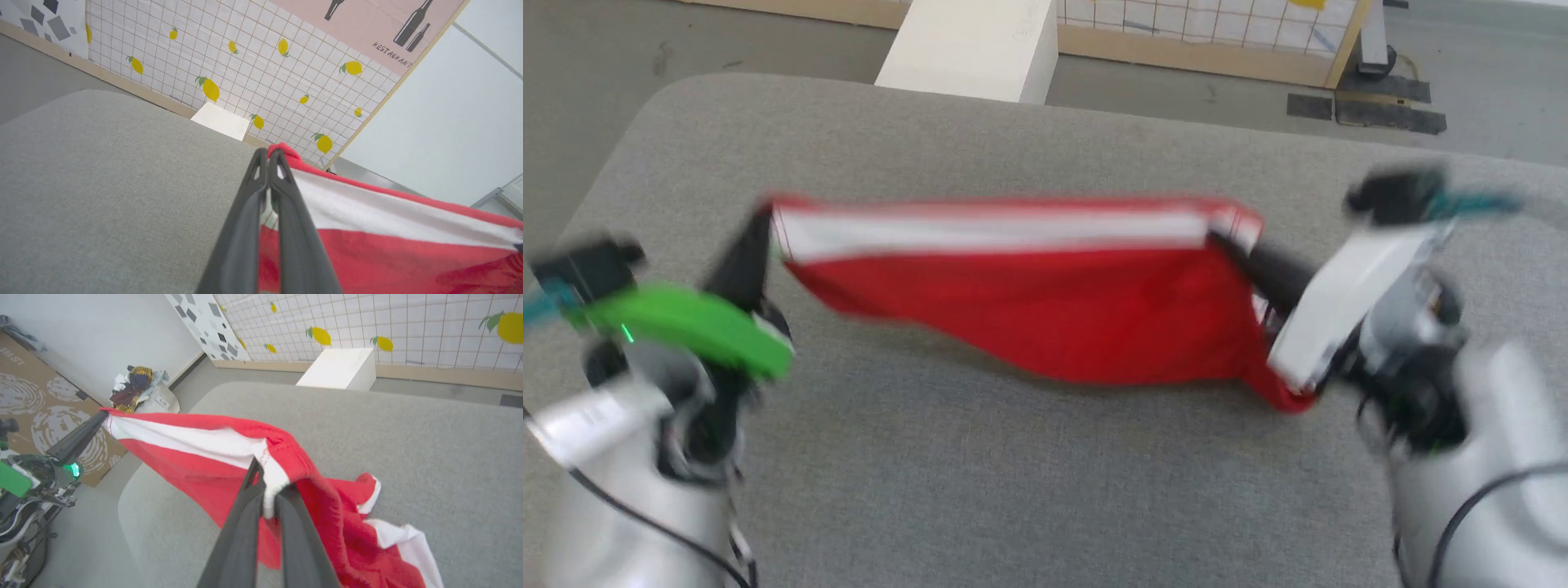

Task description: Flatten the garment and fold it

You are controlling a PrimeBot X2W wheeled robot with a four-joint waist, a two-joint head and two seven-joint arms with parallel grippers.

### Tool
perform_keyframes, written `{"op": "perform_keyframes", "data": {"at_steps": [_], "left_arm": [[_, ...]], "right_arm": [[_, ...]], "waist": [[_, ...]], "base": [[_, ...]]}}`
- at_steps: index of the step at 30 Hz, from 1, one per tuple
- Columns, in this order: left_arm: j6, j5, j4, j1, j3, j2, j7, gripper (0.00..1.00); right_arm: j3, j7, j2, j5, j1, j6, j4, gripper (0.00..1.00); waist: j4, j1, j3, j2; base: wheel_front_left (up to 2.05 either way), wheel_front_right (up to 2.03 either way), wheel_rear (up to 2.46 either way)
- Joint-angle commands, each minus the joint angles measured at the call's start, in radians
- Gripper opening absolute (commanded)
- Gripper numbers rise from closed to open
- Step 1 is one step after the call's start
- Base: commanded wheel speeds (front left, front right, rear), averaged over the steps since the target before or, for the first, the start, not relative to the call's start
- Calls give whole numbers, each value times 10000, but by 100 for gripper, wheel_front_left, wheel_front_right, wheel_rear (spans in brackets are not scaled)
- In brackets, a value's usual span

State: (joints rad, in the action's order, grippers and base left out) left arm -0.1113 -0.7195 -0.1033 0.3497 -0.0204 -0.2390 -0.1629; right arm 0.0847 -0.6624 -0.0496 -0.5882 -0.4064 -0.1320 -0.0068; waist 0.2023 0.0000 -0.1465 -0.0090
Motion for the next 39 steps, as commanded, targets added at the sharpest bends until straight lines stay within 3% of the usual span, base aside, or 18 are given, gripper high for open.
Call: {"op": "perform_keyframes", "data": {"at_steps": [1,4,10,15,23,27,32,35,39], "left_arm": [[-51,-164,187,703,-34,-227,-256,0],[-68,-145,192,1963,113,-697,-885,0],[-22,382,-1118,4555,452,-1492,-1627,0],[80,1185,-2611,6569,702,-1897,-1241,0],[-18,2074,-3943,8672,985,-2074,870,0],[-100,1956,-4579,8620,1106,-2060,1410,0],[-176,1543,-4918,7679,1534,-2058,1790,0],[-187,1173,-4691,6793,1822,-2070,1974,0],[-190,735,-4114,5101,2009,-2197,2091,0]], "right_arm": [[-249,-353,-6,-337,-713,13,-186,0],[-694,-962,-6,-872,-2135,13,7,0],[-846,-898,-6,-932,-5451,13,2286,0],[-358,491,-6,-489,-8077,13,4746,0],[627,4045,-6,-362,-10603,13,7144,0],[1045,4739,-6,-559,-10619,13,7983,0],[1560,4738,-6,-740,-9586,13,8260,0],[1709,4582,-53,-790,-8565,13,7913,0],[2107,3991,-467,-1239,-6391,13,6460,0]], "waist": [[-92,0,-119,90],[-220,0,-349,90],[-552,0,-1129,90],[-814,0,-1832,90],[-963,0,-2501,90],[-967,0,-2532,90],[-868,0,-2363,90],[-786,0,-2053,90],[-659,0,-1371,90]], "base": [[0,0,0],[0,0,0],[0,0,0],[0,0,0],[0,0,0],[0,0,0],[0,0,0],[0,0,0],[0,0,0]]}}
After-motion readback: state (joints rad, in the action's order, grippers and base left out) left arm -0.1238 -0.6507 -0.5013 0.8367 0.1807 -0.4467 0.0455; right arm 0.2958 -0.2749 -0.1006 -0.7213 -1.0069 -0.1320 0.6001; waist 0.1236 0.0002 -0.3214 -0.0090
